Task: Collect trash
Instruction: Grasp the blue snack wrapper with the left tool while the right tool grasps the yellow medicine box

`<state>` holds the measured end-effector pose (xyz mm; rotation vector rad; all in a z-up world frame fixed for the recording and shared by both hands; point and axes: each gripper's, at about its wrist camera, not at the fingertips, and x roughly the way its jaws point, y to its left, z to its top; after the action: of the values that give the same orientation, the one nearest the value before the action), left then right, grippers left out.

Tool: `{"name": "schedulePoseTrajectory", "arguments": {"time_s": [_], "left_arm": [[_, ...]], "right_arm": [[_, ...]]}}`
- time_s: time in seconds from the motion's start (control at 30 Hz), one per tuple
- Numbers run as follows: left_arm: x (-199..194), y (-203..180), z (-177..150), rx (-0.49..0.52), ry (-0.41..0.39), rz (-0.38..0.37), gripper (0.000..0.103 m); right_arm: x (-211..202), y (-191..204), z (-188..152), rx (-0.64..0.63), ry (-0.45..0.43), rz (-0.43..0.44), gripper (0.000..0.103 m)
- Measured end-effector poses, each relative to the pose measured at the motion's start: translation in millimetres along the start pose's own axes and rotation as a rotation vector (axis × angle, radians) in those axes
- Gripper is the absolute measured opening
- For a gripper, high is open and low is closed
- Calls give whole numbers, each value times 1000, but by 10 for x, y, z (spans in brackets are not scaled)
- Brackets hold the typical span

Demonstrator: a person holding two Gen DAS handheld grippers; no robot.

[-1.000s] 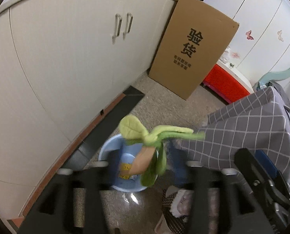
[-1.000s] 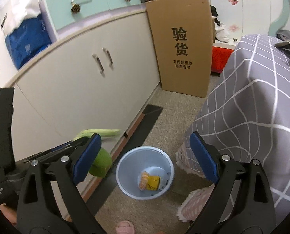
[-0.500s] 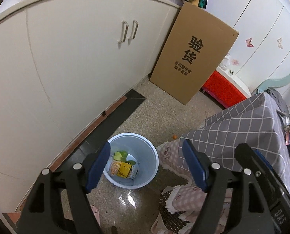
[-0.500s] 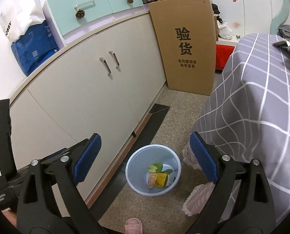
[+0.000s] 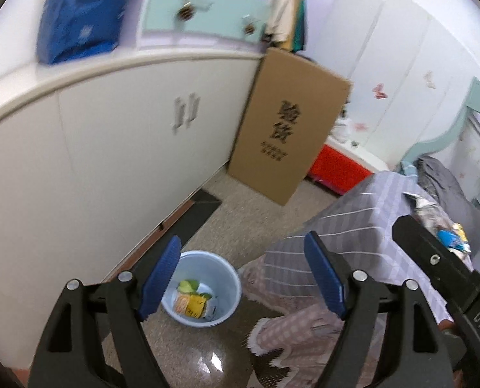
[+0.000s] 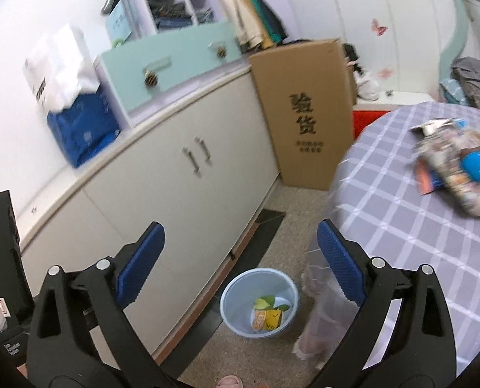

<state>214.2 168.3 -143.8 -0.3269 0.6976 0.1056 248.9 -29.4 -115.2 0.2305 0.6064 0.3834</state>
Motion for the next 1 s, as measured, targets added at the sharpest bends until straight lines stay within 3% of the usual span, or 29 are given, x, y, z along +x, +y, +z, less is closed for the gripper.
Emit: {"name": "schedulePoseTrajectory", "arguments": {"time_s": [0.23, 0.57, 0.77, 1.0], "left_arm": [[-78, -1140, -16, 210, 5, -136, 77], [269, -2742, -188, 551, 42, -340, 77], [608, -3284, -308, 717, 74, -339, 77], [923, -3541, -333, 778, 127, -374, 77]], "right_arm": [[-645, -772, 228, 75, -93, -130, 94], [-1275, -2205, 309, 211, -143, -377, 94], [-1380, -2779, 253, 280, -124, -420, 94], [-1324, -3030, 210, 287, -88, -409, 94]]}}
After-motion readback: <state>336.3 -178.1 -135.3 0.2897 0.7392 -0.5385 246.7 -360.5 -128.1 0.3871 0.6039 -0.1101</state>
